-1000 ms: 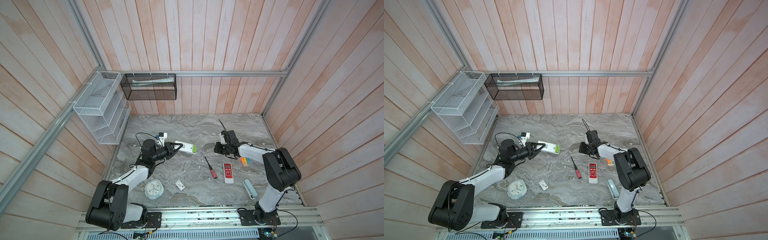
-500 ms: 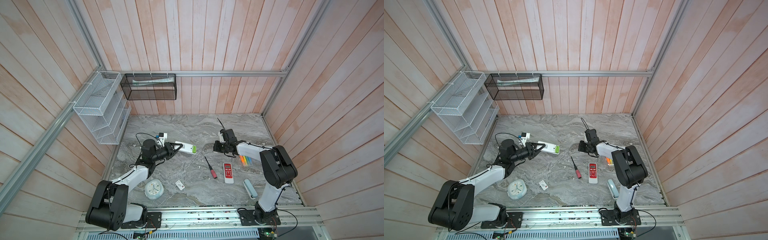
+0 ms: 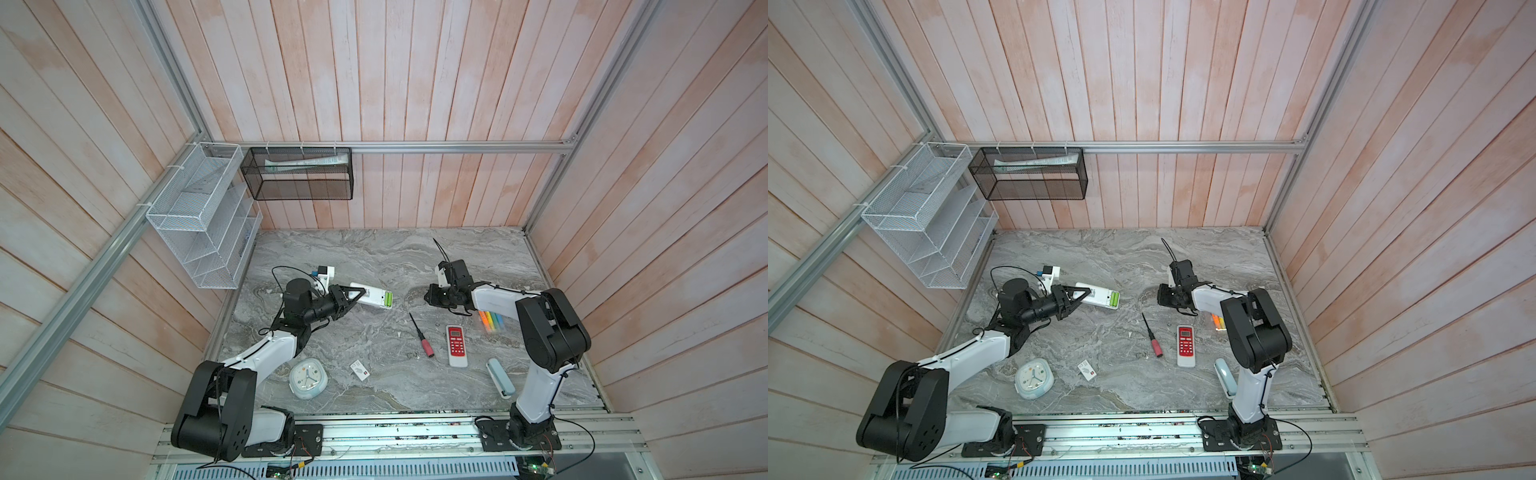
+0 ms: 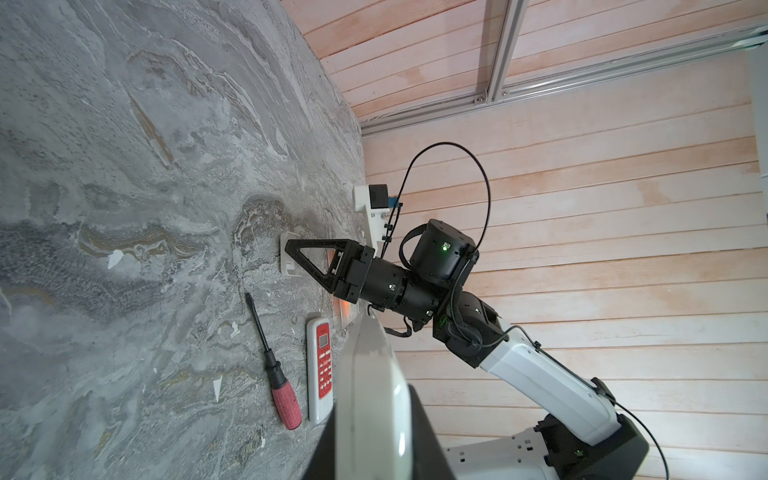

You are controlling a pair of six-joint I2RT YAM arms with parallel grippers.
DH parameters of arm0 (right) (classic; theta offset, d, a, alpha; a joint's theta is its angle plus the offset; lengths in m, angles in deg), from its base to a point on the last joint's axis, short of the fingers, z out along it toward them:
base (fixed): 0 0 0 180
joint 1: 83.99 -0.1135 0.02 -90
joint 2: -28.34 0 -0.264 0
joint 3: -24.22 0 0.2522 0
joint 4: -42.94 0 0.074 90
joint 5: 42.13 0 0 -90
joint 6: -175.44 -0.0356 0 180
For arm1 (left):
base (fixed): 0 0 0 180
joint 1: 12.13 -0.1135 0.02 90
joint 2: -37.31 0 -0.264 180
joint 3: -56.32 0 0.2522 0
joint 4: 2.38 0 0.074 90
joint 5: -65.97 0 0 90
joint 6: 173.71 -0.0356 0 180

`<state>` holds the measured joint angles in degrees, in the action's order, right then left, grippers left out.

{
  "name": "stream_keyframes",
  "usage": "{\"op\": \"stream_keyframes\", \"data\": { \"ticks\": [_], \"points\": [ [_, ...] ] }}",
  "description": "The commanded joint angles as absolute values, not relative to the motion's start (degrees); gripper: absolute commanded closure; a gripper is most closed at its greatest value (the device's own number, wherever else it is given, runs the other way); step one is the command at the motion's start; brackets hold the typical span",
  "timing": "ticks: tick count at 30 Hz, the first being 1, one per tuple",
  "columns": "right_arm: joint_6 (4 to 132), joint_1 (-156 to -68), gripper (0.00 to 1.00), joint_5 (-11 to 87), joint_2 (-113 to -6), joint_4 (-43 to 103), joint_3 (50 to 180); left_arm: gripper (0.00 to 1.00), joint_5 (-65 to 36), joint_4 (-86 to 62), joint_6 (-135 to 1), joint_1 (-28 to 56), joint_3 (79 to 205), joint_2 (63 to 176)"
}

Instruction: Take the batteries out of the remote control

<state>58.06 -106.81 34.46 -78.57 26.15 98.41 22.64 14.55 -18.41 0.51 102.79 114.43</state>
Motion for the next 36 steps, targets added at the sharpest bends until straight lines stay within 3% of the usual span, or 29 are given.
{"op": "stream_keyframes", "data": {
  "ticks": [1,13,20,29,36],
  "points": [
    [59.9,-106.6,0.68,33.6,-75.9,26.2,97.9,0.99,23.9,14.7,-20.1,0.2,102.3,113.2],
    [77.4,-108.6,0.58,28.5,-56.8,35.5,89.3,0.99,24.7,13.3,-22.6,0.2,102.7,113.3],
    [93.0,-116.3,0.43,26.5,-44.1,44.6,81.3,0.99,26.1,11.9,-25.3,0.2,103.1,112.7],
    [105.3,-126.5,0.26,26.1,-45.3,40.3,85.6,0.99,28.2,9.9,-29.2,0.1,103.6,110.9],
    [114.5,-133.6,0.24,34.5,-51.8,38.7,90.0,0.99,28.6,8.1,-30.9,0.1,103.5,109.4]
  ]
}}
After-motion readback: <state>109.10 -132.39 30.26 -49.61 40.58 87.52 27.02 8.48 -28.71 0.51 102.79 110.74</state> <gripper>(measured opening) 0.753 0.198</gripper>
